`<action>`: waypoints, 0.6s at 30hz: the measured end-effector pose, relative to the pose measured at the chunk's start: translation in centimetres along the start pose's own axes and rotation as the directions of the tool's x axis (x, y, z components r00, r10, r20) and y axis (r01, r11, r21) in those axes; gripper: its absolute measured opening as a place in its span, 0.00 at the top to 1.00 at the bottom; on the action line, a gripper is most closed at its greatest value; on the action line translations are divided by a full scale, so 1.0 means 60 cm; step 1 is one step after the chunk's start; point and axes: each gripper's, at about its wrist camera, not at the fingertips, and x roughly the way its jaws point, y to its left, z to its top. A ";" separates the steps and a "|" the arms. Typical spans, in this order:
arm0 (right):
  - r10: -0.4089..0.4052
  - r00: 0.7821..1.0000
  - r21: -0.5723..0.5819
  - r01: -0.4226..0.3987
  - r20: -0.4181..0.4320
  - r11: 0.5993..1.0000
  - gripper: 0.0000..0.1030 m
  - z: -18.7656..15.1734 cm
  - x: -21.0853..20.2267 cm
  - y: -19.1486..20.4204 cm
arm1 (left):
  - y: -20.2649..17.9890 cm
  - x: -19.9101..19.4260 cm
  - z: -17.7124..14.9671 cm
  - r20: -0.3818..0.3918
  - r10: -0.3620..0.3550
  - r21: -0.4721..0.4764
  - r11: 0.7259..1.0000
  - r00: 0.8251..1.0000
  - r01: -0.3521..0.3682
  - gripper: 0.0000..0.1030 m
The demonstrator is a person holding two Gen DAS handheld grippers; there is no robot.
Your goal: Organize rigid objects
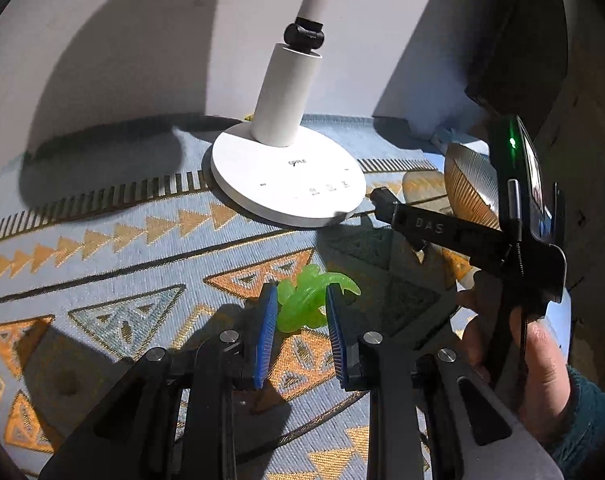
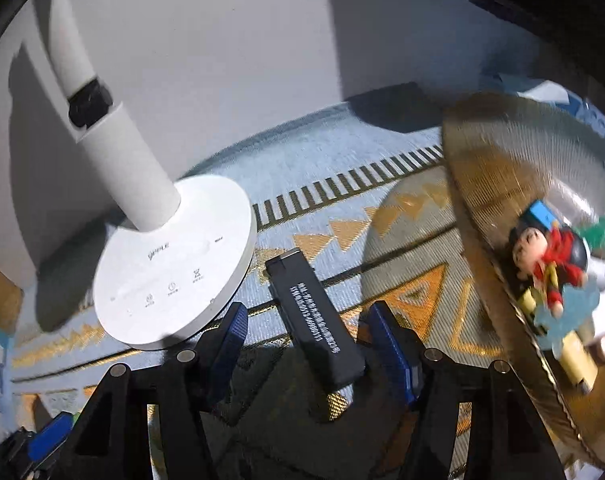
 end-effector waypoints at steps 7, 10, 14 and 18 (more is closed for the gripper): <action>0.062 0.997 -0.040 -0.064 -0.035 0.997 0.77 -0.021 -0.018 -0.009 | -0.016 0.010 -0.005 -0.029 0.011 0.023 1.000 1.000 -0.010 0.79; 0.118 0.990 -0.049 -0.121 -0.072 0.991 0.77 -0.045 -0.041 -0.021 | -0.018 0.010 -0.007 -0.048 0.023 0.008 1.000 0.999 -0.022 0.79; 0.181 0.976 -0.065 -0.190 -0.125 0.980 0.77 -0.095 -0.083 -0.044 | -0.020 -0.009 -0.025 -0.101 0.011 -0.060 0.998 0.995 -0.017 0.79; 0.213 0.966 -0.086 -0.227 -0.149 0.970 0.77 -0.144 -0.127 -0.060 | -0.035 -0.032 -0.068 -0.115 0.018 -0.092 0.995 0.993 -0.029 0.79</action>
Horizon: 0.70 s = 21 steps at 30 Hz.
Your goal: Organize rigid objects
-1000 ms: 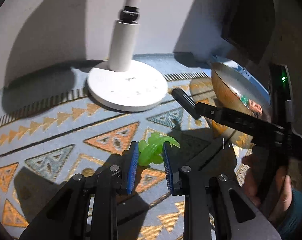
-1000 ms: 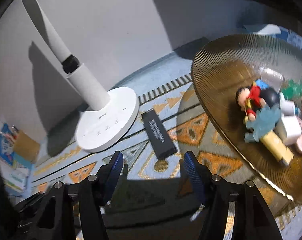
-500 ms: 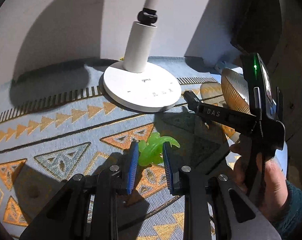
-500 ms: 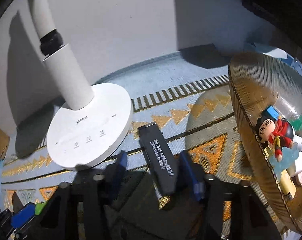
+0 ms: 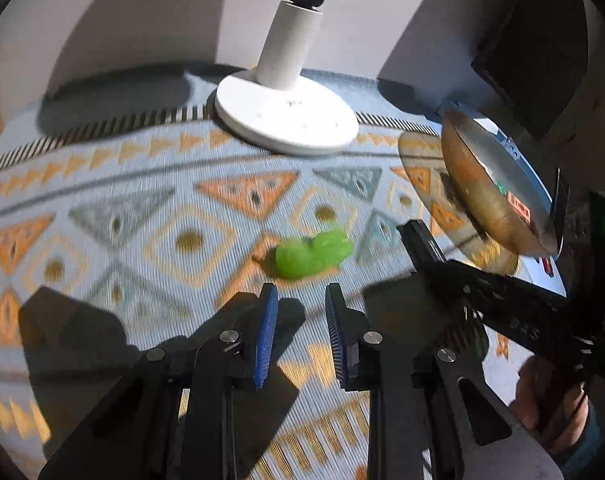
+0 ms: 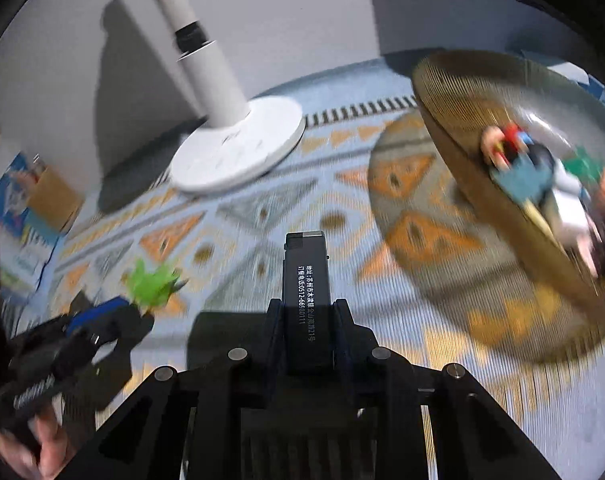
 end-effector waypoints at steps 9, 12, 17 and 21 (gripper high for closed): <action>0.014 1.000 -0.089 -0.015 -0.003 0.996 0.77 -0.084 -0.060 -0.003 | -0.053 -0.026 -0.033 0.008 0.067 0.098 0.993 0.998 -0.067 0.64; 0.056 0.998 -0.084 -0.058 -0.031 0.995 0.74 -0.094 -0.062 -0.014 | -0.049 -0.025 -0.024 0.026 0.111 0.130 0.985 0.994 -0.113 0.41; 0.053 0.998 -0.094 -0.054 -0.014 0.994 0.48 -0.094 -0.065 -0.024 | -0.045 0.000 -0.005 0.006 0.135 0.169 0.976 0.991 -0.134 0.41; 0.001 1.000 -0.169 -0.002 -0.003 0.986 0.48 -0.090 -0.055 -0.004 | -0.060 0.032 0.006 -0.015 0.161 0.233 0.960 0.987 -0.154 0.41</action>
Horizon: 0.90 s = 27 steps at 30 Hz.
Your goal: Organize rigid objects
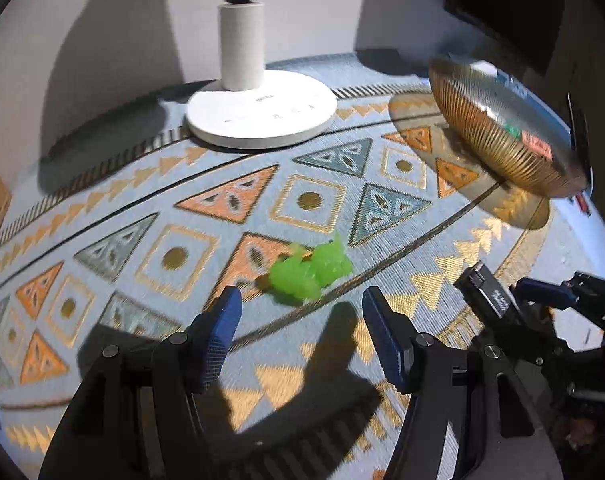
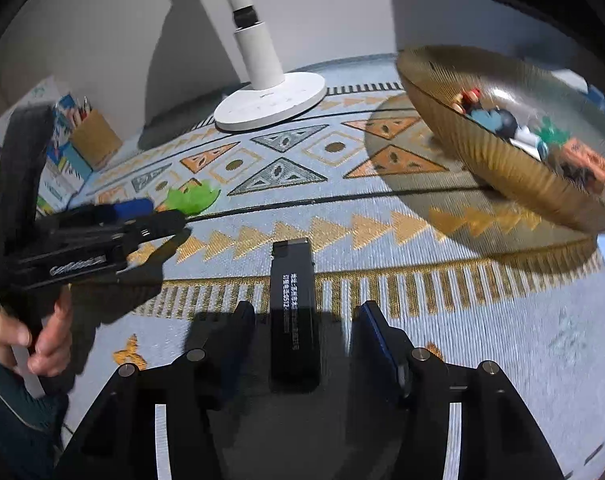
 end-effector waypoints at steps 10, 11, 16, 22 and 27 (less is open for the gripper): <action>-0.097 0.995 -0.160 0.100 0.025 0.982 0.77 0.005 0.013 0.052 | -0.035 0.004 0.005 0.057 0.020 0.049 0.999 0.998 -0.023 0.60; -0.082 0.996 -0.159 0.085 0.023 0.984 0.76 0.004 0.012 0.052 | -0.037 -0.002 0.004 0.069 0.020 0.049 0.999 0.997 -0.024 0.60; 0.047 0.999 -0.100 -0.046 0.012 0.994 0.77 0.000 -0.005 0.047 | -0.050 -0.044 0.004 0.124 -0.007 0.029 1.000 0.992 0.003 0.60; 0.093 0.990 -0.050 -0.088 0.109 0.995 0.77 0.017 -0.082 0.029 | -0.072 -0.125 0.018 0.221 -0.018 0.036 0.999 0.975 0.011 0.60; 0.062 0.970 -0.024 -0.058 0.236 0.998 0.77 0.041 -0.177 -0.001 | -0.102 -0.206 0.045 0.322 -0.025 0.056 0.998 0.946 0.007 0.60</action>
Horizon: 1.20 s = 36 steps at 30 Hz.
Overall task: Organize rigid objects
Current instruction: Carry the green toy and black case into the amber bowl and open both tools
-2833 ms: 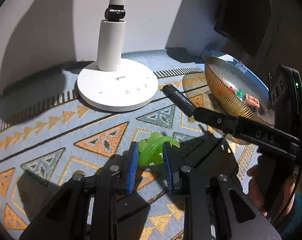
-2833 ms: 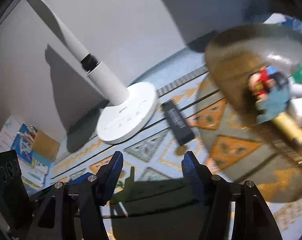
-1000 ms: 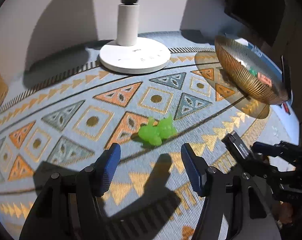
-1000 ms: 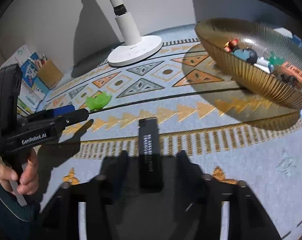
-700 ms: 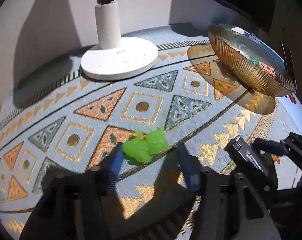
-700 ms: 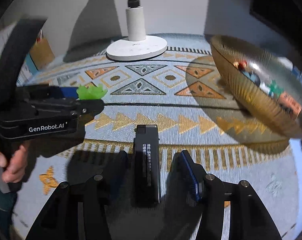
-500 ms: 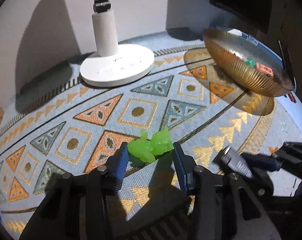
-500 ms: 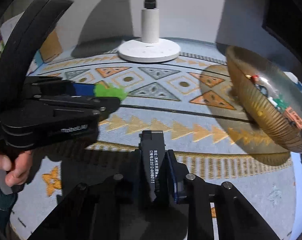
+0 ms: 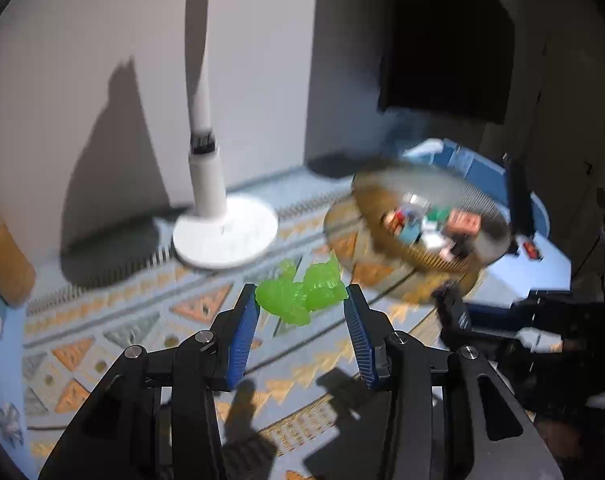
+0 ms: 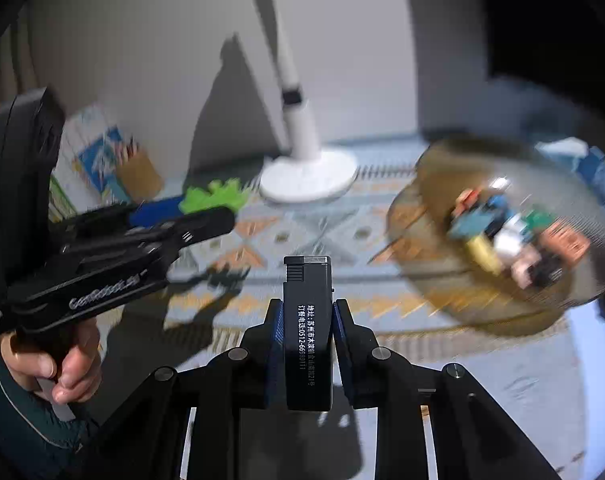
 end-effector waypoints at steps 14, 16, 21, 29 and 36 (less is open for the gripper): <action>-0.252 0.925 0.129 0.224 0.286 0.966 0.77 0.125 -0.219 -0.156 | -0.164 -0.050 0.142 0.157 0.018 0.157 0.987 0.987 -0.043 0.60; -0.276 0.918 0.159 0.239 0.286 0.958 0.77 0.137 -0.227 -0.186 | -0.189 -0.036 0.159 0.164 0.007 0.175 0.984 0.986 -0.036 0.60; -0.306 0.921 0.226 0.254 0.242 0.941 0.77 0.147 -0.210 -0.261 | -0.236 0.035 0.191 0.132 -0.039 0.184 0.983 0.991 0.014 0.60; -0.277 0.958 0.291 0.245 0.075 0.925 0.77 0.127 -0.085 -0.360 | -0.259 0.205 0.194 -0.016 -0.066 0.114 0.991 0.998 0.067 0.60; -0.260 0.964 0.282 0.264 -0.052 0.922 0.77 0.106 0.006 -0.382 | -0.234 0.308 0.162 -0.140 -0.123 -0.006 0.992 0.982 0.123 0.60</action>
